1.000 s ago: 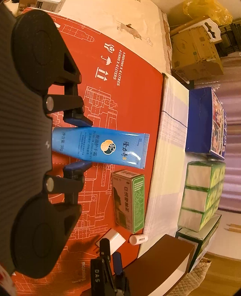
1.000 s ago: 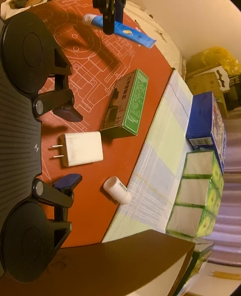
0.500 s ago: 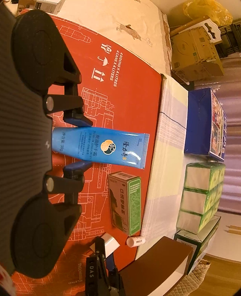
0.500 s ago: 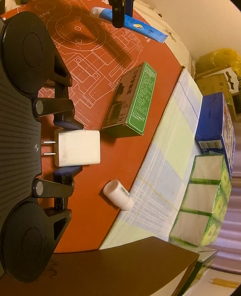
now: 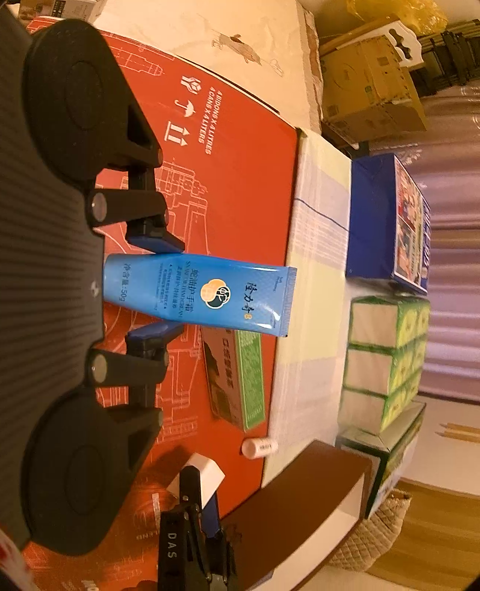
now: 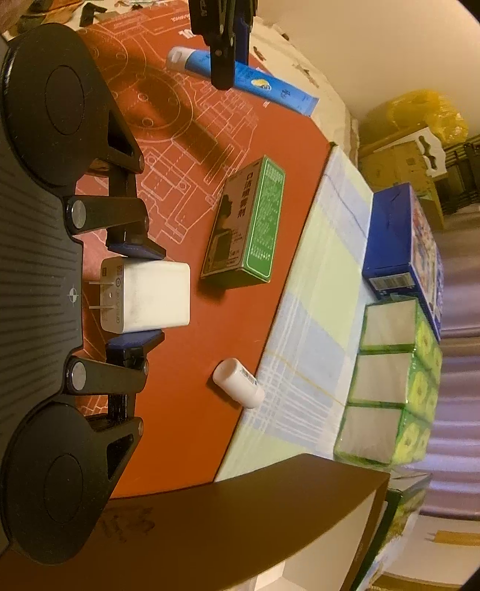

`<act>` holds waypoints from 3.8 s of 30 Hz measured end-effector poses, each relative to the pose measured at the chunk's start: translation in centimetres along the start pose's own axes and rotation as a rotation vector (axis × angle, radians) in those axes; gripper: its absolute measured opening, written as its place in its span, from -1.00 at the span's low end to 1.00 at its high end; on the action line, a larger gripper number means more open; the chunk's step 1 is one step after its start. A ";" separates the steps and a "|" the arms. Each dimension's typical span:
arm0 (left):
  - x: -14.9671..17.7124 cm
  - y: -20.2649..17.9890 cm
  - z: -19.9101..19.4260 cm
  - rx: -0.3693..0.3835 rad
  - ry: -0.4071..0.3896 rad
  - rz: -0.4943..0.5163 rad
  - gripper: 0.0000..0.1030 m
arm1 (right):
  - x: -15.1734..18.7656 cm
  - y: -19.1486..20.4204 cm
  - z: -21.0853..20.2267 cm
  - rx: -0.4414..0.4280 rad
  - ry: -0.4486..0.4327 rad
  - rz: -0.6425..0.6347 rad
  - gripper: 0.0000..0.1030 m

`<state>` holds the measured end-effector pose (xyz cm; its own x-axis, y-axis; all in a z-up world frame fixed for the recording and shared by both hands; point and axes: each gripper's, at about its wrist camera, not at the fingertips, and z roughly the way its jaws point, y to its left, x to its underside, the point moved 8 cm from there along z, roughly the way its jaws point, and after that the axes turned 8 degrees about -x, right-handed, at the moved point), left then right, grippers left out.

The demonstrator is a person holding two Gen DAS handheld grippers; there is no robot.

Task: Organize rigid objects
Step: 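Carry the hand-cream tube and white charger over the brown box, then open both grippers to drop the tube and charger into the box, then withdraw both grippers from the brown box back over the mat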

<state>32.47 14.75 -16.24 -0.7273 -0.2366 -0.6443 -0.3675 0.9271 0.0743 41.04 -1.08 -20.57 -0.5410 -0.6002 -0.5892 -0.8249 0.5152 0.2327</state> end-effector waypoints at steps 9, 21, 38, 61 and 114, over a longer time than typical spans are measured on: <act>-1.7 -2.8 -2.2 0.079 -0.037 0.049 -0.32 | 0.0 0.4 -3.4 0.020 -0.053 0.027 -0.27; -4.4 -9.9 -4.5 0.218 -0.057 0.172 -0.32 | -0.1 -0.9 -9.5 0.076 -0.143 0.087 -0.27; -9.5 -25.8 -5.9 0.441 -0.130 0.352 -0.32 | -0.1 -9.5 -18.0 0.226 -0.247 0.193 -0.27; -13.4 -39.1 -0.1 0.449 -0.048 0.457 -0.32 | -0.2 -21.7 -18.9 0.295 -0.183 0.257 -0.27; -11.5 -37.9 2.1 0.340 0.052 0.503 -0.07 | 1.8 -22.0 -17.5 0.306 -0.097 0.217 0.06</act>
<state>56.01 -17.01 -13.23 -0.7941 0.2489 -0.5544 0.2285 0.9676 0.1072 55.41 -24.19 -13.19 -0.6677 -0.4040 -0.6252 -0.5978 0.7916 0.1269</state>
